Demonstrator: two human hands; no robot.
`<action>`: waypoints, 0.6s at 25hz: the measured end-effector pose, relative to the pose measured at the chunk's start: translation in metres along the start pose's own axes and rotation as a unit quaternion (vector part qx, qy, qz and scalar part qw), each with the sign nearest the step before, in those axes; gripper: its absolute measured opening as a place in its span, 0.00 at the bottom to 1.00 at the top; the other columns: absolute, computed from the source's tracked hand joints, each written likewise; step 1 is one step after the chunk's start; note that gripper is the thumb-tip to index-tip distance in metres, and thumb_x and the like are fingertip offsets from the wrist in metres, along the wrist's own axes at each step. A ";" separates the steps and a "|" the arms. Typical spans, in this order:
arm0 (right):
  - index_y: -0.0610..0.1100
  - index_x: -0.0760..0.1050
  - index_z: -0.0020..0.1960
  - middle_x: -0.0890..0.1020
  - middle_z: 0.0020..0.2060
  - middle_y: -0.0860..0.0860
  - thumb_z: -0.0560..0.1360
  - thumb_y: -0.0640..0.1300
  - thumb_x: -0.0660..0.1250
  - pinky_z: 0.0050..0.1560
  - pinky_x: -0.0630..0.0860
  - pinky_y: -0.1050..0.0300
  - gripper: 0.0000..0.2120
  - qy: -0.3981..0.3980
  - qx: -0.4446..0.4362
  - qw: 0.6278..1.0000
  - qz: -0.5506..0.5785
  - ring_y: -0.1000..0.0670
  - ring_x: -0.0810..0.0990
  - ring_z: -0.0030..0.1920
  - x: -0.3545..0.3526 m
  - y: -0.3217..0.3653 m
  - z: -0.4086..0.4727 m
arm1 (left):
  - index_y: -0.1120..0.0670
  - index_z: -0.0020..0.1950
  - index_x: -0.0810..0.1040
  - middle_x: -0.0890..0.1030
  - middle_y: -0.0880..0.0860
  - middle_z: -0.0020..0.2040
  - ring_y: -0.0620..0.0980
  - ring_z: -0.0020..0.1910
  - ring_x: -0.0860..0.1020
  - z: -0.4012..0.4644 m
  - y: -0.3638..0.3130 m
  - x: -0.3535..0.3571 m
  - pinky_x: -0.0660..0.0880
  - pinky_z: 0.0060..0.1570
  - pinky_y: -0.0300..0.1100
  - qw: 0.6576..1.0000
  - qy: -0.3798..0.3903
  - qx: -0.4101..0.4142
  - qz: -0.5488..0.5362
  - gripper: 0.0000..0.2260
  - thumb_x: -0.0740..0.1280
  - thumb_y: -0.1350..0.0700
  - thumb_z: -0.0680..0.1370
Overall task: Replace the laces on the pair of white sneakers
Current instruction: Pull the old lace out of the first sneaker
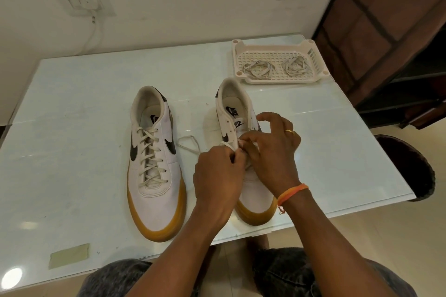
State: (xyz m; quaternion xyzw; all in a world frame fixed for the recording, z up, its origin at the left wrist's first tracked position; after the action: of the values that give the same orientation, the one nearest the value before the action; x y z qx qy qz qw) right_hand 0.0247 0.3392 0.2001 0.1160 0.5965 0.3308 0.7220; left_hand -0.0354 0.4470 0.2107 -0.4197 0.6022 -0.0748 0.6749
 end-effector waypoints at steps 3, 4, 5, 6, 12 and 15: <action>0.48 0.83 0.44 0.76 0.56 0.51 0.73 0.45 0.73 0.57 0.67 0.61 0.01 -0.040 0.085 0.992 0.086 0.53 0.73 0.58 -0.010 -0.010 0.010 | 0.51 0.38 0.80 0.79 0.45 0.31 0.43 0.29 0.77 -0.001 0.000 -0.001 0.66 0.28 0.28 1.000 0.001 0.004 -0.010 0.15 0.63 0.47 0.80; 0.46 0.82 0.42 0.78 0.52 0.50 0.73 0.43 0.73 0.52 0.69 0.69 0.01 -0.074 0.118 0.983 0.116 0.54 0.75 0.53 -0.016 -0.015 0.013 | 0.51 0.37 0.80 0.78 0.45 0.31 0.43 0.29 0.77 -0.002 0.000 -0.001 0.65 0.27 0.28 1.000 0.004 0.003 -0.012 0.15 0.63 0.47 0.80; 0.45 0.81 0.41 0.79 0.47 0.50 0.73 0.41 0.72 0.47 0.69 0.73 0.02 -0.113 0.147 0.973 0.139 0.53 0.77 0.48 -0.023 -0.020 0.014 | 0.51 0.37 0.80 0.78 0.44 0.31 0.43 0.29 0.76 -0.002 0.001 -0.002 0.63 0.27 0.28 1.000 0.006 0.001 -0.013 0.16 0.63 0.46 0.80; 0.44 0.80 0.41 0.79 0.43 0.50 0.74 0.40 0.71 0.44 0.69 0.75 0.03 -0.145 0.164 0.965 0.144 0.52 0.78 0.46 -0.031 -0.025 0.015 | 0.52 0.37 0.80 0.77 0.44 0.31 0.42 0.29 0.76 -0.001 0.001 -0.001 0.63 0.27 0.27 1.000 0.006 0.001 -0.013 0.16 0.63 0.46 0.80; 0.46 0.84 0.46 0.77 0.57 0.48 0.71 0.43 0.74 0.53 0.71 0.66 0.04 -0.049 -0.002 0.996 0.080 0.53 0.75 0.54 -0.024 -0.012 0.013 | 0.52 0.36 0.79 0.76 0.43 0.29 0.42 0.27 0.75 0.000 0.000 -0.002 0.65 0.26 0.29 1.000 0.004 -0.002 -0.011 0.16 0.63 0.47 0.80; 0.47 0.85 0.48 0.73 0.64 0.50 0.73 0.44 0.73 0.55 0.76 0.52 0.04 0.069 -0.026 0.996 0.055 0.48 0.76 0.56 -0.002 0.000 0.005 | 0.52 0.36 0.80 0.77 0.47 0.29 0.45 0.27 0.75 0.002 -0.001 -0.003 0.66 0.27 0.32 1.000 0.003 0.000 0.003 0.17 0.62 0.47 0.80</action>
State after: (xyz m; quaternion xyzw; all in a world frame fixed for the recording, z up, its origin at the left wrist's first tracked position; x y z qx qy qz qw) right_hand 0.0294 0.3390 0.2029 0.1071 0.6286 0.3928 0.6626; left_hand -0.0342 0.4488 0.2135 -0.4175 0.6054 -0.0742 0.6736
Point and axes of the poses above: each hand's wrist, its own z-axis towards the middle knuckle, its own x-axis out of the palm, y = z × x, the point moved 3 cm from there along z, towards the middle knuckle
